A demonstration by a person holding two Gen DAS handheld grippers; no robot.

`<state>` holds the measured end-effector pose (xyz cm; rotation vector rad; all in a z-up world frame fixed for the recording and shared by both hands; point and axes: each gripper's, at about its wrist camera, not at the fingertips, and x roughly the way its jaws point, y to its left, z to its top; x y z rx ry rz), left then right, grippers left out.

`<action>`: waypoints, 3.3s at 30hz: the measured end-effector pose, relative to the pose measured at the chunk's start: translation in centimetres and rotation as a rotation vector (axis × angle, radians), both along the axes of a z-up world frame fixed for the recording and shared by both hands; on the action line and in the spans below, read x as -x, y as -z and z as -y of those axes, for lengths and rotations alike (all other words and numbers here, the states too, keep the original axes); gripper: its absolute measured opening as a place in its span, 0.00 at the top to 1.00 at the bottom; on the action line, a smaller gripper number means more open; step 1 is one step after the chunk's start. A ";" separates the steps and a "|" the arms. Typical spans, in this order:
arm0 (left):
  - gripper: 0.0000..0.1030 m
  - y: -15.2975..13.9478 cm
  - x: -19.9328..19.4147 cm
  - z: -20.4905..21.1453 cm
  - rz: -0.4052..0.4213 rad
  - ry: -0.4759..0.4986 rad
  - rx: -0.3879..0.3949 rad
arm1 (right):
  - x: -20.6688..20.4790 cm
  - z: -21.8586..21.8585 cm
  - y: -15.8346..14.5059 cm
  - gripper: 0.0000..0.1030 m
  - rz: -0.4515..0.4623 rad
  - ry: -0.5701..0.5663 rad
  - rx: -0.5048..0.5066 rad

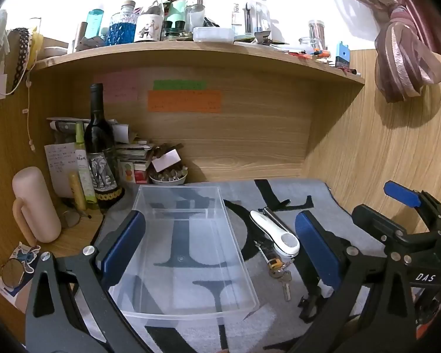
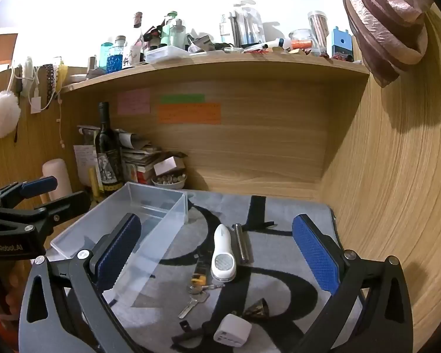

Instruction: Organize rigid objects

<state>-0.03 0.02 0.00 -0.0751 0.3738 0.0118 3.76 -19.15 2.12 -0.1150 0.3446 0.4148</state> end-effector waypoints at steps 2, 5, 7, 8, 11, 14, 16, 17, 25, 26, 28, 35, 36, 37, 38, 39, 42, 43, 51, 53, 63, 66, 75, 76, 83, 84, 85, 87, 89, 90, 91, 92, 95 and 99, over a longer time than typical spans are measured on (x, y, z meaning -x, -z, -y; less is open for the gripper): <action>0.00 0.0 0.0 0.0 -0.001 0.004 -0.001 | -0.1 0.0 0.0 0.00 -0.004 0.001 -0.003; 0.00 0.0 0.0 0.0 0.001 -0.001 -0.004 | -0.1 -0.1 0.0 0.00 -0.003 -0.001 -0.005; 0.00 0.0 0.0 0.0 -0.004 -0.006 -0.006 | -0.1 -0.1 -0.1 0.00 -0.003 -0.002 -0.004; 0.00 0.0 0.0 -0.1 -0.006 -0.006 -0.004 | -0.1 -0.1 -0.1 0.00 -0.003 -0.003 -0.005; 0.00 -0.1 0.1 -0.2 -0.009 -0.002 0.004 | -0.3 -0.1 0.0 0.00 -0.005 -0.003 -0.002; 0.00 0.0 -0.1 -0.3 -0.011 0.000 -0.001 | 0.0 -0.1 0.0 0.00 -0.004 -0.004 -0.001; 0.00 0.0 0.0 -0.2 -0.010 0.002 -0.001 | 0.0 -0.2 0.1 0.00 -0.002 -0.004 0.000; 0.00 0.1 0.0 -0.3 -0.010 0.004 0.000 | 0.0 -0.3 0.1 0.00 -0.002 -0.003 -0.001; 0.00 -0.1 0.0 0.1 -0.009 0.011 -0.009 | 0.1 -0.3 -0.2 0.00 -0.007 -0.008 -0.003; 0.00 -0.1 0.0 0.1 -0.009 0.010 -0.008 | 0.0 -0.2 -0.2 0.00 -0.007 -0.009 -0.002; 0.00 -0.1 0.0 0.2 -0.009 0.013 -0.007 | 0.0 -0.3 -0.2 0.00 -0.007 -0.009 -0.002; 0.00 -0.1 0.0 0.2 -0.008 0.012 -0.008 | 0.1 -0.3 -0.2 0.00 -0.008 -0.009 -0.002; 0.00 0.0 0.0 0.3 -0.008 0.012 -0.009 | 0.0 -0.3 -0.2 0.00 -0.009 -0.008 0.000; 0.00 0.0 0.0 0.3 -0.008 0.013 -0.008 | 0.0 -0.3 -0.2 0.00 -0.009 -0.008 -0.001; 0.00 0.0 0.0 0.3 -0.007 0.013 -0.009 | 0.0 -0.3 -0.2 0.00 -0.009 -0.009 0.000; 0.00 0.0 0.0 0.3 -0.008 0.013 -0.009 | 0.0 -0.3 -0.2 0.00 -0.009 -0.010 0.000; 0.00 -0.1 0.0 0.3 -0.007 0.011 -0.008 | 0.0 -0.4 -0.2 0.00 -0.008 -0.012 0.001; 0.00 -0.1 0.0 0.3 -0.007 0.010 -0.008 | 0.0 -0.5 -0.2 0.00 -0.008 -0.013 0.001; 0.00 -0.3 0.1 0.3 -0.006 0.019 -0.009 | 0.0 -0.6 -0.3 0.00 -0.006 -0.013 0.003; 0.00 -0.2 0.1 0.3 -0.006 0.017 -0.008 | -0.1 -0.6 -0.4 0.00 -0.006 -0.015 0.003; 0.00 -0.2 0.1 0.5 -0.005 0.018 -0.008 | -0.1 -0.6 -0.4 0.00 -0.004 -0.015 0.003; 0.00 -0.2 0.1 0.5 -0.004 0.018 -0.007 | -0.1 -0.6 -0.5 0.00 -0.003 -0.014 0.003; 0.00 -0.2 0.1 0.6 -0.003 0.017 -0.007 | -0.1 -0.6 -0.5 0.00 -0.002 -0.014 0.002; 0.00 -0.2 0.1 0.5 -0.004 0.021 -0.006 | -0.1 -0.6 -0.5 0.00 -0.002 -0.014 0.002; 0.00 -0.2 0.1 0.8 -0.003 0.022 -0.007 | -0.2 -0.4 -0.7 0.00 -0.005 -0.008 -0.007; 0.00 -0.2 0.1 0.8 -0.003 0.023 -0.006 | -0.3 -0.4 -0.7 0.00 -0.008 -0.007 -0.008; 0.00 -0.2 0.0 1.0 -0.003 0.026 -0.007 | -0.4 -0.3 -0.7 0.00 -0.013 -0.009 -0.011; 0.00 -0.2 0.0 1.1 -0.002 0.026 -0.006 | -0.5 -0.2 -0.6 0.00 -0.018 -0.010 -0.015; 0.00 -0.2 0.0 1.1 -0.001 0.028 -0.005 | -0.6 -0.1 -0.5 0.00 -0.022 -0.009 -0.019; 0.02 -0.2 0.0 1.1 0.000 0.028 -0.004 | -0.7 -0.1 -0.5 0.00 -0.027 -0.009 -0.019; 0.08 -0.2 -0.1 1.2 -0.002 0.027 -0.006 | -0.8 0.0 -0.5 0.00 -0.036 -0.012 -0.023; 0.17 -0.2 -0.2 1.3 -0.010 0.028 -0.009 | -0.9 0.1 -0.4 0.00 -0.041 -0.014 -0.027; 0.19 0.1 -0.7 1.3 -0.034 0.028 -0.003 | -1.2 0.2 -0.2 0.01 -0.047 -0.004 -0.029; 0.22 0.4 -1.0 0.5 -0.056 0.001 0.001 | -1.3 0.2 0.2 0.05 -0.052 0.008 -0.010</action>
